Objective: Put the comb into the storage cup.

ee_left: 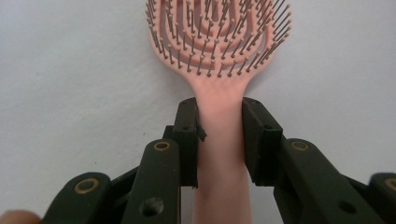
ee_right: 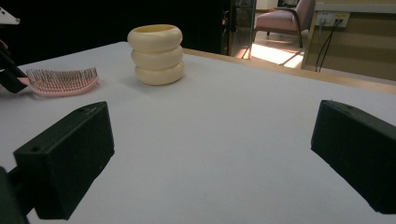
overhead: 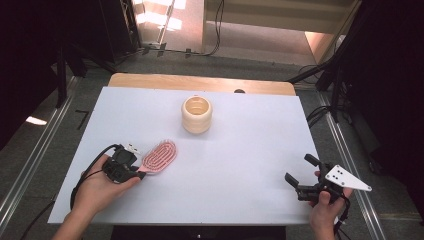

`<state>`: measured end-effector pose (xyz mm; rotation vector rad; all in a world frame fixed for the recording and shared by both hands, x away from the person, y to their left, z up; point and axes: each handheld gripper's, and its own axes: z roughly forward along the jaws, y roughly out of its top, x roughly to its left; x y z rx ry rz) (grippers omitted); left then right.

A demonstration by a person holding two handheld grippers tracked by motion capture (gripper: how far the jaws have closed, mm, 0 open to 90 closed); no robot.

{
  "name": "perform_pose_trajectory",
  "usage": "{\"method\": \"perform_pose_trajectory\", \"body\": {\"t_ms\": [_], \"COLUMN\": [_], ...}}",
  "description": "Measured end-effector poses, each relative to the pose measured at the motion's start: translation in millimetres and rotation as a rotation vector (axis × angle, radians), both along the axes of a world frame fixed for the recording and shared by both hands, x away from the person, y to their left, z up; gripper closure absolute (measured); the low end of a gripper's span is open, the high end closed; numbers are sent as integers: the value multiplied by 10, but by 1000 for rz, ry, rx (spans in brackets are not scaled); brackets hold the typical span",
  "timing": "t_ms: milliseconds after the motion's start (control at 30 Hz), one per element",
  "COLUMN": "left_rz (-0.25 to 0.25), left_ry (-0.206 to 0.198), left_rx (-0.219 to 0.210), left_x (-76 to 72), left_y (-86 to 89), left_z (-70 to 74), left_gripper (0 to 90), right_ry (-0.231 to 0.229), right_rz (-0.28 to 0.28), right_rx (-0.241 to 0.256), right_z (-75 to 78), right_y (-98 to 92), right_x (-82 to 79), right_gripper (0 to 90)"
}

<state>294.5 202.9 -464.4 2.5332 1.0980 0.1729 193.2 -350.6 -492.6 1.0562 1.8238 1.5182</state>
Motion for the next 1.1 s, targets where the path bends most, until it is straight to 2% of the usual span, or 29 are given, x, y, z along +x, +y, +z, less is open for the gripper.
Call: {"method": "perform_pose_trajectory", "body": {"t_ms": [33,100,167,200,233,267,333,433,467,600,800,867,1000,1100], "left_rz": [-1,-8,-15,-14,-14,-19,-20,-18,-22,-11,-61,-69,-71,-76], "left_ry": [-2,19,19,33,46,48,26,22,30,27,12,7,15,1], "left_rx": [-5,16,30,23,19,23,52,57,63,103,163,160,123,110], "left_x": [3,10,12,21,29,35,50,75,85,95,71,67,54,30], "left_y": [5,-11,-20,-19,-26,-38,-70,-113,-129,-191,-271,-263,-225,-224], "left_z": [-9,-56,-64,-58,-55,-51,-46,-46,-54,-59,-46,-44,-38,-26], "left_gripper": [704,702,697,656,656,579,551,562,612,638,704,708,709,710], "right_ry": [3,9,11,10,10,12,10,11,14,14,11,13,14,16], "right_rz": [0,-5,-8,-15,-15,-14,-10,-10,-9,-11,-9,-8,-13,-12], "right_rx": [-1,-2,2,5,5,7,5,3,3,-1,-6,-6,-1,7], "right_z": [-1,-6,-14,-21,-21,-24,-27,-29,-29,-31,-26,-19,-14,-13], "right_y": [1,-5,-24,-42,-42,-52,-55,-53,-50,-47,-43,-36,-41,-41], "right_x": [-1,-3,-6,-7,-7,-8,-6,-4,-6,-7,-1,-8,-10,-8], "right_gripper": [0,0,0,0,0,0,0,0,0,0,0,0,0,0]}}
